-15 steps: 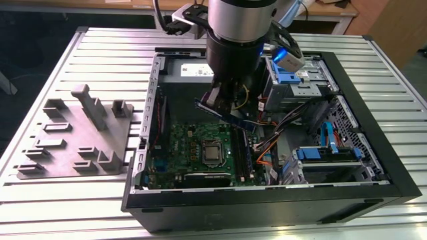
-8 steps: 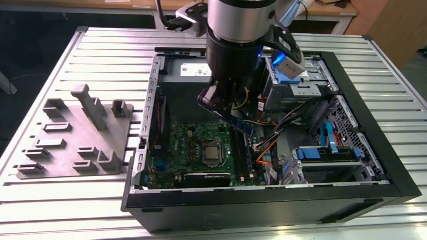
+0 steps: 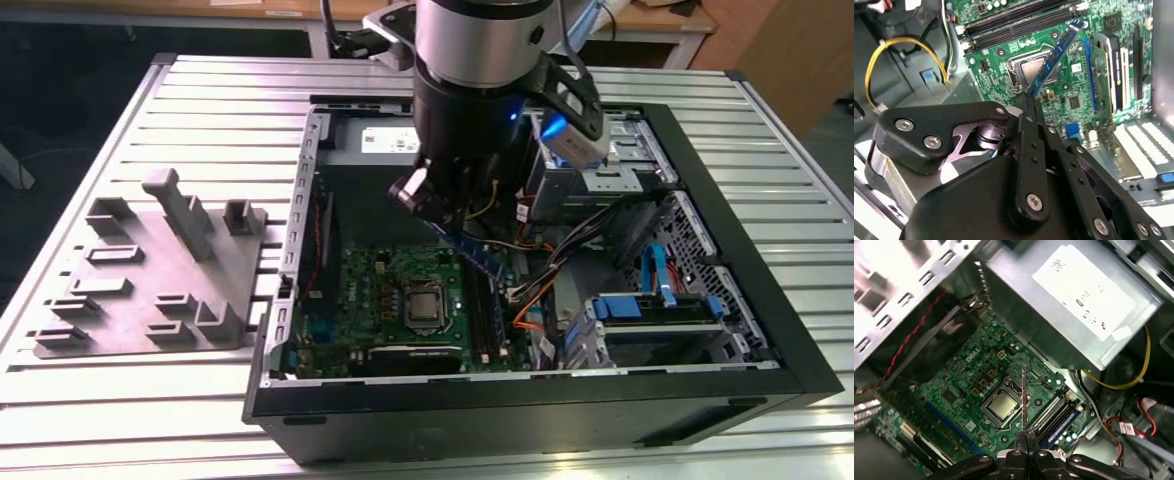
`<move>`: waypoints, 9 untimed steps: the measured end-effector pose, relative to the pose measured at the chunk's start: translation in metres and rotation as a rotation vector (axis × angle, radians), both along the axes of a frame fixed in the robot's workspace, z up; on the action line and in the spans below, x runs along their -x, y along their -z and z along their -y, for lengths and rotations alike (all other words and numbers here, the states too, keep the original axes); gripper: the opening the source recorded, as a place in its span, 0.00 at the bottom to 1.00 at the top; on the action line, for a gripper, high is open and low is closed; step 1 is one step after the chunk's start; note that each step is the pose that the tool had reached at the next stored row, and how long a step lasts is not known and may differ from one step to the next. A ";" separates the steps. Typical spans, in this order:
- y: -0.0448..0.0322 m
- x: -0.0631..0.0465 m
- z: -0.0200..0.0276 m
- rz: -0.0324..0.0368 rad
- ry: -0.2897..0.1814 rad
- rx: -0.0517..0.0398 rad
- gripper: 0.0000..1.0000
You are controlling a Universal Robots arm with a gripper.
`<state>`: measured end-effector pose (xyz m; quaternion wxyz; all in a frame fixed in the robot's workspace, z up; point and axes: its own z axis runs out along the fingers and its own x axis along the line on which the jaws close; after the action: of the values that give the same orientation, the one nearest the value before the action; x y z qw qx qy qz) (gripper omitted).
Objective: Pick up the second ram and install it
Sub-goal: 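Insert the second ram into the second slot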
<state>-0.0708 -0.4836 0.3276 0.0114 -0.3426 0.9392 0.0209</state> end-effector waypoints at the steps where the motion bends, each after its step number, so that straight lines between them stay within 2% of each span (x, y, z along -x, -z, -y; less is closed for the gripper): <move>1: 0.0002 0.000 0.0000 0.0000 0.018 0.0000 0.12; 9: 0.0020 0.000 0.0000 0.0000 0.163 0.0001 0.12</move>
<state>-0.0708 -0.4836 0.3256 0.0130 -0.2650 0.9640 0.0199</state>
